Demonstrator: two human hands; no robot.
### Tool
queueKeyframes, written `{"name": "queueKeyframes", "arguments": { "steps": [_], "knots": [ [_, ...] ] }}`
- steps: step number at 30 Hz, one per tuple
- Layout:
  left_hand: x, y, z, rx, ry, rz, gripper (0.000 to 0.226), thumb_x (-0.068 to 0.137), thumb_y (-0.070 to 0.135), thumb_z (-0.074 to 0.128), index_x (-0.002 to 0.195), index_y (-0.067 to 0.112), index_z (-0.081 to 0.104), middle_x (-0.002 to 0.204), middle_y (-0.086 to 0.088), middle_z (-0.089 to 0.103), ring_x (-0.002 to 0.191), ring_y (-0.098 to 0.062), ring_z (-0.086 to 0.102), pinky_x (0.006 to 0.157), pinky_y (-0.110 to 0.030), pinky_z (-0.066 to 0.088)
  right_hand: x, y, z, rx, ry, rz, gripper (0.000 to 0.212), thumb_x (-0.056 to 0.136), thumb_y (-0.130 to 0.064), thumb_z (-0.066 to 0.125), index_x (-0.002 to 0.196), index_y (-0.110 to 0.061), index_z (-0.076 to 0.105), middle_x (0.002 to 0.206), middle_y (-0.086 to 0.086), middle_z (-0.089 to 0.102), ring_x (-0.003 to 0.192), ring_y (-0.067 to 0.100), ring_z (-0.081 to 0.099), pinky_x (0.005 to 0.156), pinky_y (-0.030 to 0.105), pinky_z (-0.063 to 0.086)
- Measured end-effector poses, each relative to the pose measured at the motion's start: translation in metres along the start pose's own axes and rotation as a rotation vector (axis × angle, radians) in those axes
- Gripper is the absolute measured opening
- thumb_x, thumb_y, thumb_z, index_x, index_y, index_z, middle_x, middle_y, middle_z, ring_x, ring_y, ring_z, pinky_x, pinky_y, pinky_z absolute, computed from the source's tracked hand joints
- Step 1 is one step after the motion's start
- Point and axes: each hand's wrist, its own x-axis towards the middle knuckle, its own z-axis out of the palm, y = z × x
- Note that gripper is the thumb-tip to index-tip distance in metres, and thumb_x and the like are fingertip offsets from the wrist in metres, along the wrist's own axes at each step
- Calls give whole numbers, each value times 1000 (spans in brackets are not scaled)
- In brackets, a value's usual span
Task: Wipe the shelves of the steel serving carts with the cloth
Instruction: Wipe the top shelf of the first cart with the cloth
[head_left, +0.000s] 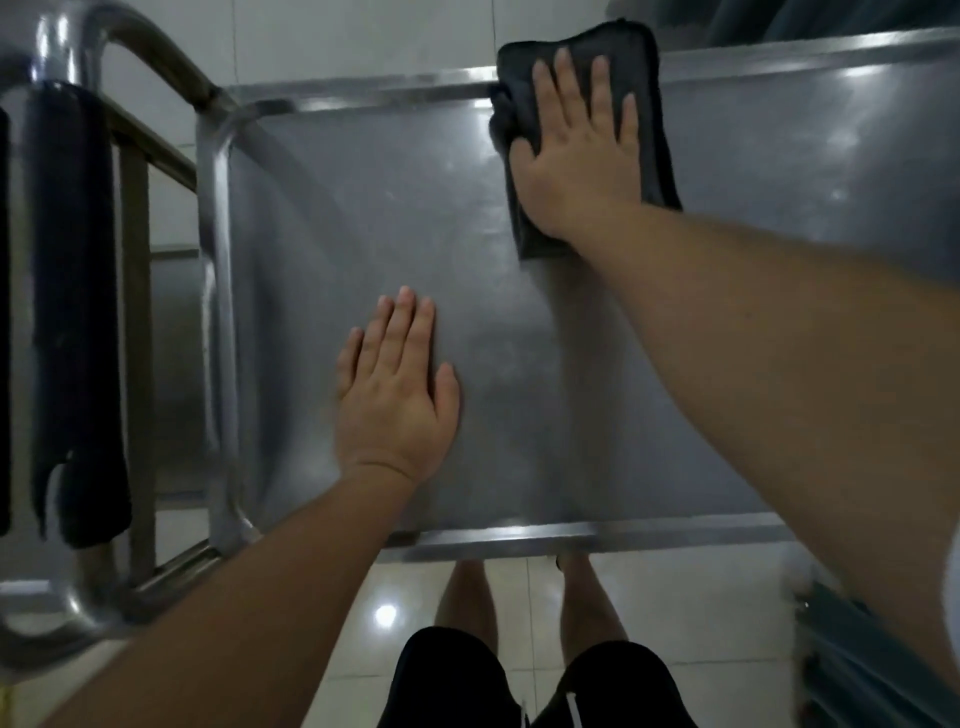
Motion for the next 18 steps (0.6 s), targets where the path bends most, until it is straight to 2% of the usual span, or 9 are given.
{"name": "queueKeyframes", "arguments": {
  "steps": [3, 6, 11, 15, 18],
  "knots": [
    [0, 0, 1, -1, 2, -1, 66, 102, 42, 39, 164, 20, 36, 172, -1, 29, 160, -18, 21, 130, -46, 17, -16, 2, 3, 3, 25, -1, 75, 100, -57, 20, 166, -25, 0, 173, 4, -7, 159, 29, -9, 127, 51, -6],
    [-1, 0, 2, -14, -25, -8, 66, 103, 44, 36, 165, 21, 33, 173, 0, 27, 161, -16, 18, 130, -45, 13, -62, 5, 13, 49, 44, 29, 89, 97, -66, 26, 165, -16, -2, 171, 19, -7, 158, 34, -7, 128, 51, -2],
    [1, -1, -3, -42, -80, -19, 67, 103, 45, 35, 166, 22, 31, 174, 1, 24, 161, -16, 16, 131, -44, 10, -168, 4, 38, -6, 34, -8, 100, 94, -77, 29, 165, -11, 2, 172, 18, -3, 159, 31, -5, 128, 52, 4],
    [1, 0, -9, -50, -129, -28, 68, 103, 46, 31, 167, 24, 28, 175, 3, 19, 162, -14, 12, 131, -42, 5, -246, -1, 62, 13, 44, -55, 84, 103, -61, 33, 165, -11, 7, 172, 15, 2, 160, 27, -2, 128, 52, 11],
    [2, 0, -12, -62, -171, -28, 68, 104, 45, 30, 168, 26, 22, 176, 5, 13, 162, -12, 5, 130, -38, -1, -286, -4, 71, 64, 38, -102, 73, 104, -46, 37, 165, -14, 13, 173, 10, 6, 160, 23, 0, 129, 49, 10]
  ]
}}
